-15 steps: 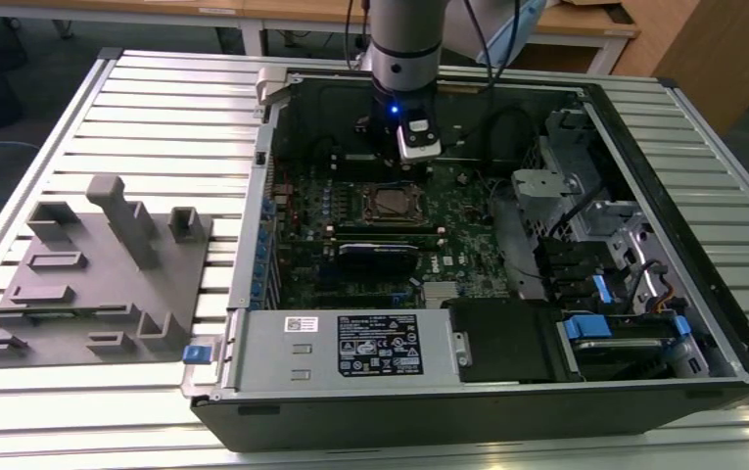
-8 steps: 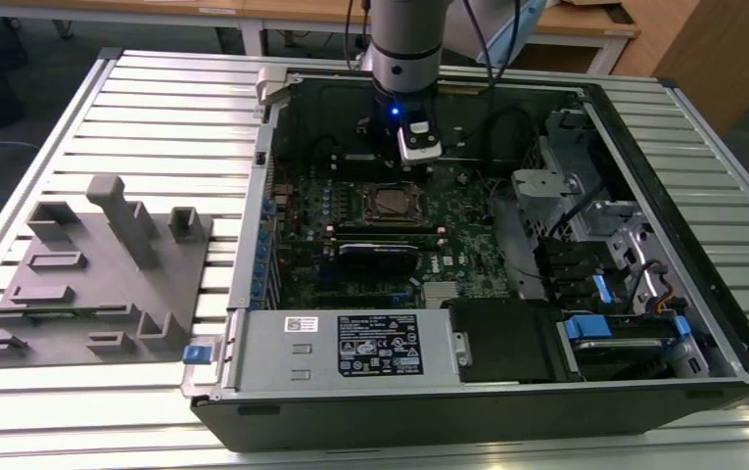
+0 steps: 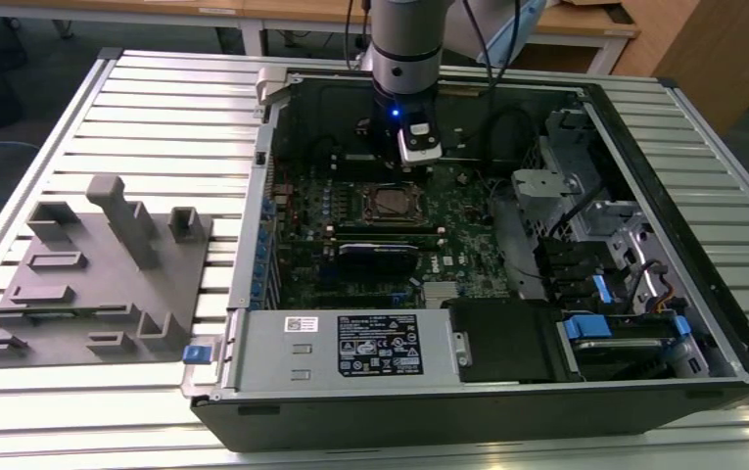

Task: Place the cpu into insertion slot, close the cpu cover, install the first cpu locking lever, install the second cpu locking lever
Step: 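Install the first cpu locking lever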

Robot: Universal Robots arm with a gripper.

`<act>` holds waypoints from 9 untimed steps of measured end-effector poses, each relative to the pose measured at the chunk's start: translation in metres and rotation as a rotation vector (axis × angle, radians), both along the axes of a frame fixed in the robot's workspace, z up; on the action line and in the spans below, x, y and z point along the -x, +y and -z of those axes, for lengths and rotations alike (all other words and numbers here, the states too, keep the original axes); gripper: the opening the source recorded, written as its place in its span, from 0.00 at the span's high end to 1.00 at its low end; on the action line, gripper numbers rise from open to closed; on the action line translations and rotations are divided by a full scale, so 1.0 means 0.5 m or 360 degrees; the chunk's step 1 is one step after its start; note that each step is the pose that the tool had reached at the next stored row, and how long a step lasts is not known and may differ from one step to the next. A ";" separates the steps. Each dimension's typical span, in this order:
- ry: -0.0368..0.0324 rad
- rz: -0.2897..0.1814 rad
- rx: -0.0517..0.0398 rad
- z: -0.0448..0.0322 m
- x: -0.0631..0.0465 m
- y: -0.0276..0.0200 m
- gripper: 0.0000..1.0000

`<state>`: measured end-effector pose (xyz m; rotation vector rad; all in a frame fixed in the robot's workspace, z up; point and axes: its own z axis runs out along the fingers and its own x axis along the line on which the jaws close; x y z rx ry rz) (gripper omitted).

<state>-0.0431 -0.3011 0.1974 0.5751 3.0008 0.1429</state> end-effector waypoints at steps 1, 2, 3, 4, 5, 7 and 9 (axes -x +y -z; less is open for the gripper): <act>0.0000 0.0000 0.0000 0.000 0.000 0.0000 0.90; 0.0000 0.0000 0.0000 0.000 0.000 -0.0001 0.90; 0.0000 0.0000 -0.0001 -0.001 0.000 -0.0003 0.90; 0.0000 0.0000 -0.0004 -0.002 0.000 -0.0003 0.90; 0.0000 0.0000 -0.0006 -0.003 0.000 -0.0001 0.90; 0.0000 0.0000 -0.0007 -0.004 0.000 -0.0001 0.90; 0.0000 0.0000 -0.0008 -0.005 0.000 -0.0002 0.90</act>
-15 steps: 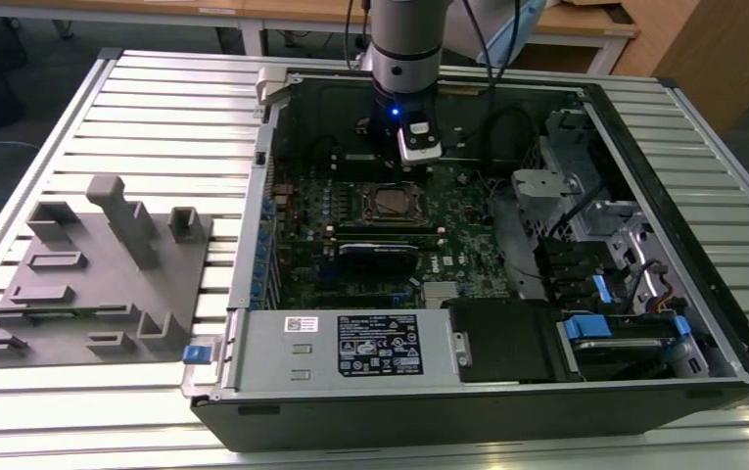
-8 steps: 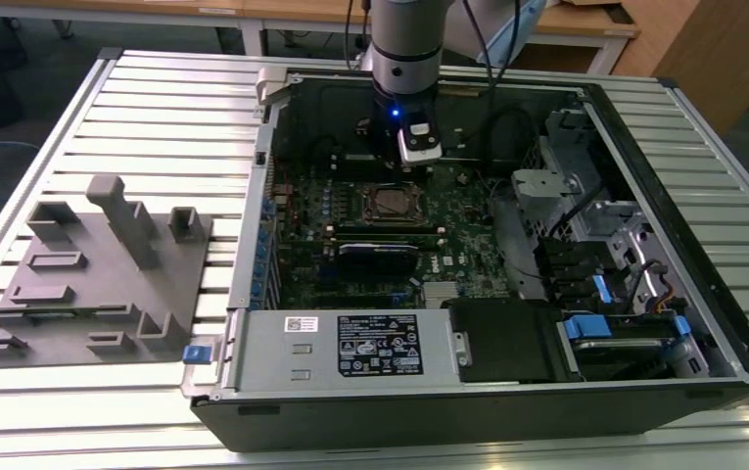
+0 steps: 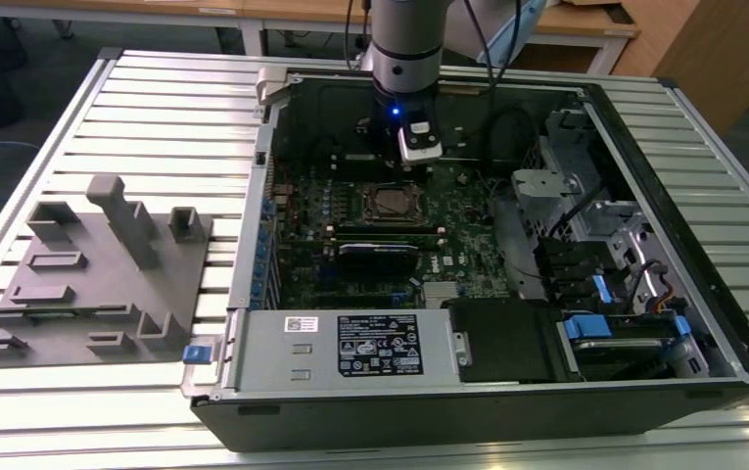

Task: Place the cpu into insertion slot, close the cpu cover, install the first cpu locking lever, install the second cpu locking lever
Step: 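Install the first cpu locking lever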

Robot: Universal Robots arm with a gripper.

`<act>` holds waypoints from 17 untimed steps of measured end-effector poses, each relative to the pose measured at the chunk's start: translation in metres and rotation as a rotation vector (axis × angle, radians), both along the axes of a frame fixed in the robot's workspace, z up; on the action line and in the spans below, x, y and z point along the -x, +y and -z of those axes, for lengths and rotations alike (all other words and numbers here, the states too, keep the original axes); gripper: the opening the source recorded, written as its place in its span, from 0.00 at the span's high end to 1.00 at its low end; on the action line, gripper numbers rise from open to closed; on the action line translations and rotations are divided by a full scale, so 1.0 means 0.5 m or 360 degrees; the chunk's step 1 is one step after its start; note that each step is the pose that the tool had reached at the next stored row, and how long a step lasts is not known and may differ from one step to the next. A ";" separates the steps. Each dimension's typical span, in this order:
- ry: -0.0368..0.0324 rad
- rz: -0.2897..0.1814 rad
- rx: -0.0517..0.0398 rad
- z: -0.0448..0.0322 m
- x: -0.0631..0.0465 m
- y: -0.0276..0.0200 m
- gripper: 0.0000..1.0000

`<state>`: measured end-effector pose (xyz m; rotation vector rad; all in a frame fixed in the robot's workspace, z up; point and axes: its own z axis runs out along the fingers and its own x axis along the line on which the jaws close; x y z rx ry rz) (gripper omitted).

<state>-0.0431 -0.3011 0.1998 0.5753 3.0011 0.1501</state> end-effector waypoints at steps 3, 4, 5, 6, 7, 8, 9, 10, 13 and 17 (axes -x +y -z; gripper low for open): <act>0.0000 0.0000 0.0000 0.000 0.000 -0.0020 0.90; 0.0000 0.0000 0.0000 0.000 0.000 -0.0028 0.90; 0.0000 0.0000 0.0000 0.000 0.000 -0.0035 0.90; 0.0000 0.0000 0.0000 0.000 0.000 -0.0041 0.90; 0.0000 0.0000 0.0001 0.000 0.000 -0.0045 0.90; 0.0000 0.0000 0.0000 0.000 0.000 -0.0047 0.90; 0.0000 0.0000 0.0001 0.000 0.000 -0.0049 0.90; 0.0000 0.0000 0.0002 0.001 0.000 -0.0051 0.90; 0.0001 0.0000 0.0003 0.002 0.000 -0.0053 0.90; 0.0000 0.0000 -0.0001 0.002 0.000 -0.0052 0.90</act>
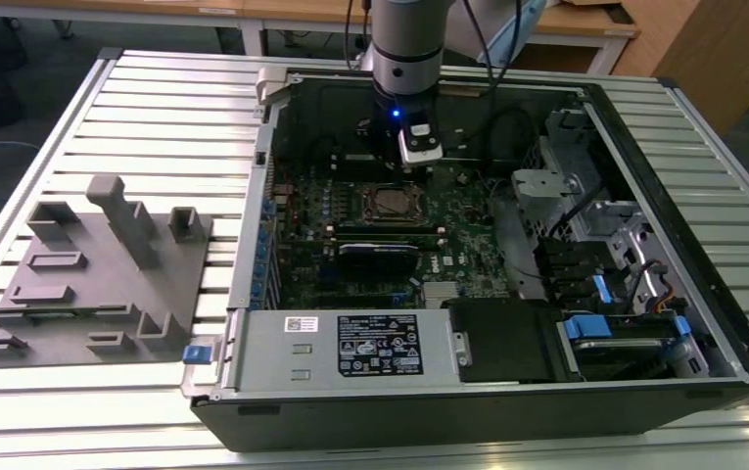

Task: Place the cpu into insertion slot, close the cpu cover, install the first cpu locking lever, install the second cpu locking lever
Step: 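Install the first cpu locking lever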

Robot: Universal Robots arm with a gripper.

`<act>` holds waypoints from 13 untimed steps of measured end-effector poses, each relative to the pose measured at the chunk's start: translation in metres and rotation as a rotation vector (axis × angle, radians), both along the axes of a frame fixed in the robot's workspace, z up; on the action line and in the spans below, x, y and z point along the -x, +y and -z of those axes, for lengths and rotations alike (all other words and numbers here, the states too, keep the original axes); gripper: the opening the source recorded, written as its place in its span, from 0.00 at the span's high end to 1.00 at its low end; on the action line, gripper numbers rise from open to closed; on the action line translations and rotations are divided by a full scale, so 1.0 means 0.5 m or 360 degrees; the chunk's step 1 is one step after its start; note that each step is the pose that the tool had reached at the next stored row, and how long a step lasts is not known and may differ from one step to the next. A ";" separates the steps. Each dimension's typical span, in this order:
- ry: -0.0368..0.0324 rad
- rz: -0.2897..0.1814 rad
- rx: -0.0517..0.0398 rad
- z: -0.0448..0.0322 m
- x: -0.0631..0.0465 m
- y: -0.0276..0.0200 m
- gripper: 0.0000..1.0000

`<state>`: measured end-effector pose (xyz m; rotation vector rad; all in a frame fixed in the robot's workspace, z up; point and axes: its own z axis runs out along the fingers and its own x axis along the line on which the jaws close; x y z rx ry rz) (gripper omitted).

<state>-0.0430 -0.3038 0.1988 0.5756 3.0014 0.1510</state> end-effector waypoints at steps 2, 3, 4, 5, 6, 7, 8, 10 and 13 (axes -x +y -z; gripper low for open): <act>0.0000 0.0000 -0.0006 0.000 0.000 0.0000 0.90; 0.0000 0.0000 -0.0011 0.000 0.000 0.0000 0.90; 0.0000 0.0000 -0.0016 0.000 0.000 0.0000 0.90; -0.0001 0.0000 -0.0021 0.000 0.000 0.0000 0.90; -0.0001 0.0000 -0.0026 0.000 0.000 0.0000 0.90; -0.0001 0.0000 -0.0032 0.000 0.000 0.0001 0.90; -0.0002 0.0000 -0.0036 0.000 0.000 0.0000 0.90; -0.0002 0.0000 -0.0043 0.000 0.000 0.0000 0.90; -0.0004 0.0000 -0.0044 0.000 0.000 -0.0008 0.90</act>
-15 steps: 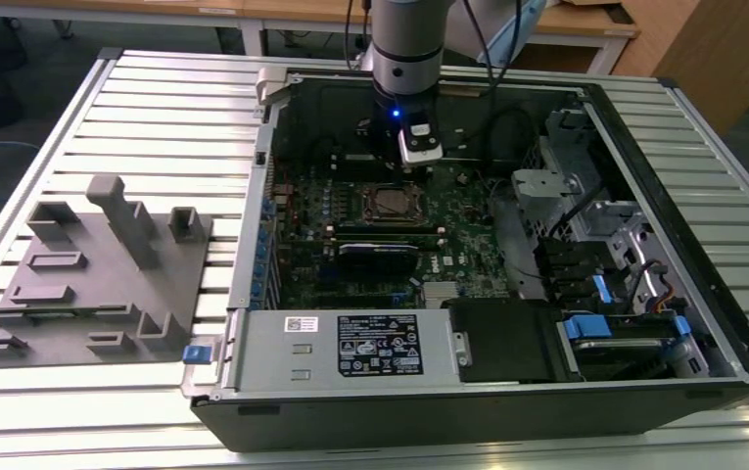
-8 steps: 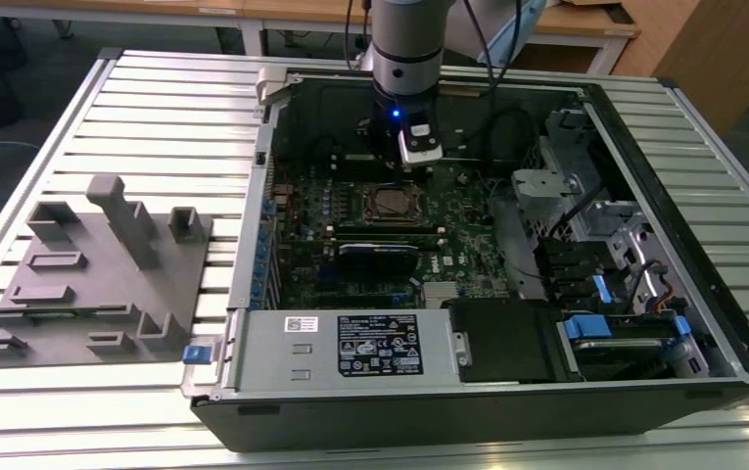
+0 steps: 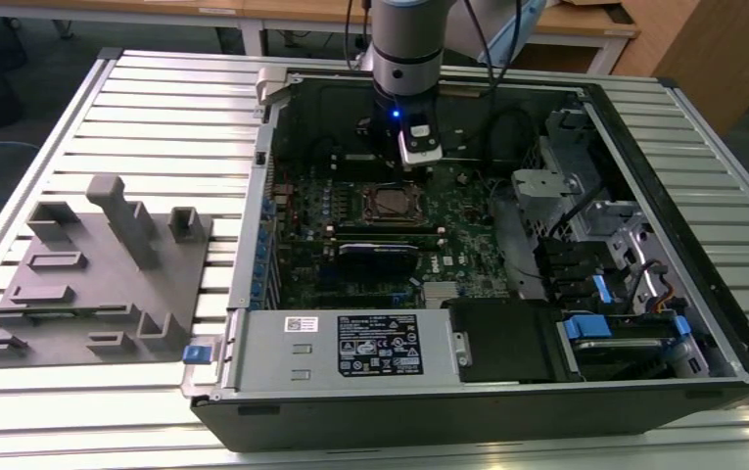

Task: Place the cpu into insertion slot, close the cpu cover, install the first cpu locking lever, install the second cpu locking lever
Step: 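Install the first cpu locking lever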

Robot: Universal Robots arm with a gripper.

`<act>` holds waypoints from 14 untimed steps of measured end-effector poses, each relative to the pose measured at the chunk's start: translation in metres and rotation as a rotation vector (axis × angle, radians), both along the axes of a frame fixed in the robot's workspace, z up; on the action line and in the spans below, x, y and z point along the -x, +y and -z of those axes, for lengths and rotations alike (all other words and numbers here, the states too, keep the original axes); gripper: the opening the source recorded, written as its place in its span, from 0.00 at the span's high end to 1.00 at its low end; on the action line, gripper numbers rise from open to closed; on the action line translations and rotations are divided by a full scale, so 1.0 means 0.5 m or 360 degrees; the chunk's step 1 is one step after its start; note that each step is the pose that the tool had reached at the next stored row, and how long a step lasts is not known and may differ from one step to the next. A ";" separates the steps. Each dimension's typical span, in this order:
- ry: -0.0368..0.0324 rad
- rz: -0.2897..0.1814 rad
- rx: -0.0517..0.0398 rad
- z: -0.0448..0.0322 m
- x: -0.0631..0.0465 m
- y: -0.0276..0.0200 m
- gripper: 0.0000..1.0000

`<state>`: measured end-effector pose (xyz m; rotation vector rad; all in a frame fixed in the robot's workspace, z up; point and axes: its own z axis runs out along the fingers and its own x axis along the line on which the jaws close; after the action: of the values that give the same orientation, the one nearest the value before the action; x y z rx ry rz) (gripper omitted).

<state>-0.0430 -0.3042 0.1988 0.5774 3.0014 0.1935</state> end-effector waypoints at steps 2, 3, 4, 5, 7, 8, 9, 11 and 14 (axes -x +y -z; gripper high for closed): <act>-0.0003 0.0000 0.0000 0.000 0.000 -0.0006 0.90; -0.0006 0.0000 0.0000 0.000 0.000 -0.0008 0.90; -0.0009 0.0000 0.0000 0.001 0.000 -0.0010 0.90; -0.0012 0.0000 0.0000 0.001 0.000 -0.0013 0.90; -0.0021 0.0000 0.0000 0.001 0.000 -0.0017 0.90; -0.0025 0.0000 0.0000 0.002 0.000 -0.0021 0.90; -0.0030 0.0000 0.0000 0.002 0.000 -0.0025 0.90; -0.0038 0.0000 0.0000 0.002 0.000 -0.0028 0.90; -0.0043 0.0000 -0.0001 0.002 0.000 -0.0034 0.90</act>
<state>-0.0432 -0.3059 0.1978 0.5700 2.9755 0.2009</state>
